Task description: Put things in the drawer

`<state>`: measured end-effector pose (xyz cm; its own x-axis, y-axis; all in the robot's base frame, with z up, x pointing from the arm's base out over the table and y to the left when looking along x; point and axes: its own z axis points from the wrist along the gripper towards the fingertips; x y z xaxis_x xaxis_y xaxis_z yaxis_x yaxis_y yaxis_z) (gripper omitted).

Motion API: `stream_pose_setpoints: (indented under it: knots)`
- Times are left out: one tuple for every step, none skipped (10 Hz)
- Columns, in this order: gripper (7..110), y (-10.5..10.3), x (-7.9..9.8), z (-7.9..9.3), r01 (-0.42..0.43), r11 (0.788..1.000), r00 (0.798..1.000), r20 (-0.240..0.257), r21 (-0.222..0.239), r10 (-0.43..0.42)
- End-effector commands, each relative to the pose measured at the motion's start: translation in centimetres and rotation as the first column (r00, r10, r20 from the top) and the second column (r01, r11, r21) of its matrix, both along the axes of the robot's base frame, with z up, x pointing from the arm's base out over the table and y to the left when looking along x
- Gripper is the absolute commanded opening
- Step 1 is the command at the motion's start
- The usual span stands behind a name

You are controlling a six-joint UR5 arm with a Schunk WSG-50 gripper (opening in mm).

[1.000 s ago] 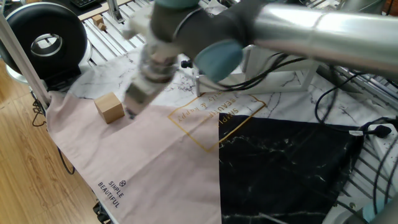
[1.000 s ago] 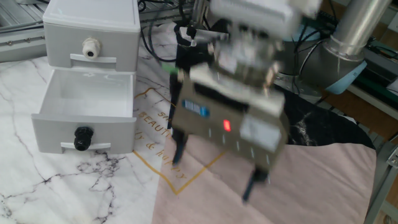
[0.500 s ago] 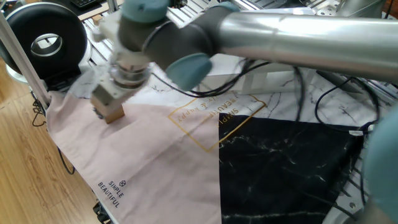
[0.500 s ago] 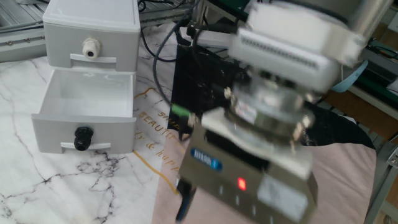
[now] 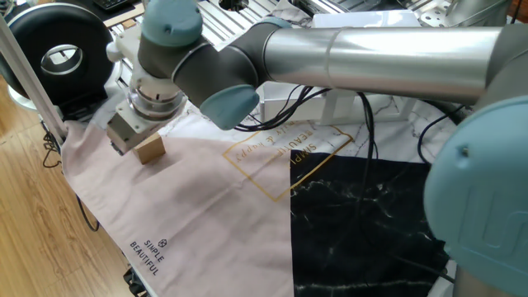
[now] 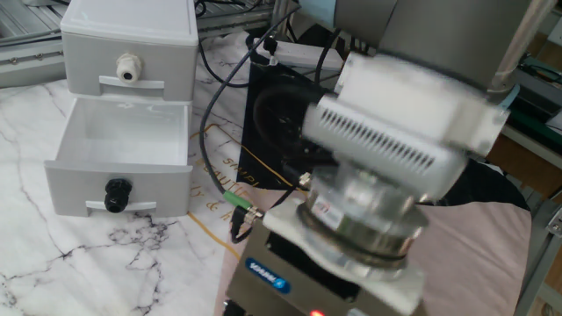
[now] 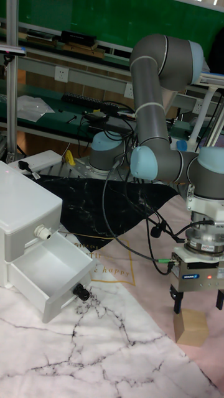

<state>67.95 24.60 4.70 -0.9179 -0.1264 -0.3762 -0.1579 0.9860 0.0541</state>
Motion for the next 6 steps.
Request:
stream_pose_setpoints:
  knots:
    - [22, -0.7, 0.9, 0.6, 0.038, 0.999, 0.999, 0.007, -0.015, -0.038]
    - [22, 0.0, 2.1, 1.5, 0.052, 0.998, 0.997, 0.049, 0.017, -0.053]
    - [66, -0.1, 2.5, 1.7, 0.07, 0.997, 0.996, 0.06, 0.021, -0.071]
    - [66, -0.8, 2.5, 1.5, 0.074, 0.997, 0.996, 0.06, -0.005, -0.074]
    - [44, -1.2, 3.2, 1.7, 0.064, 0.998, 0.995, 0.081, -0.019, -0.063]
    - [44, -0.9, 3.7, 2.2, 0.051, 0.998, 0.994, 0.099, -0.024, -0.048]
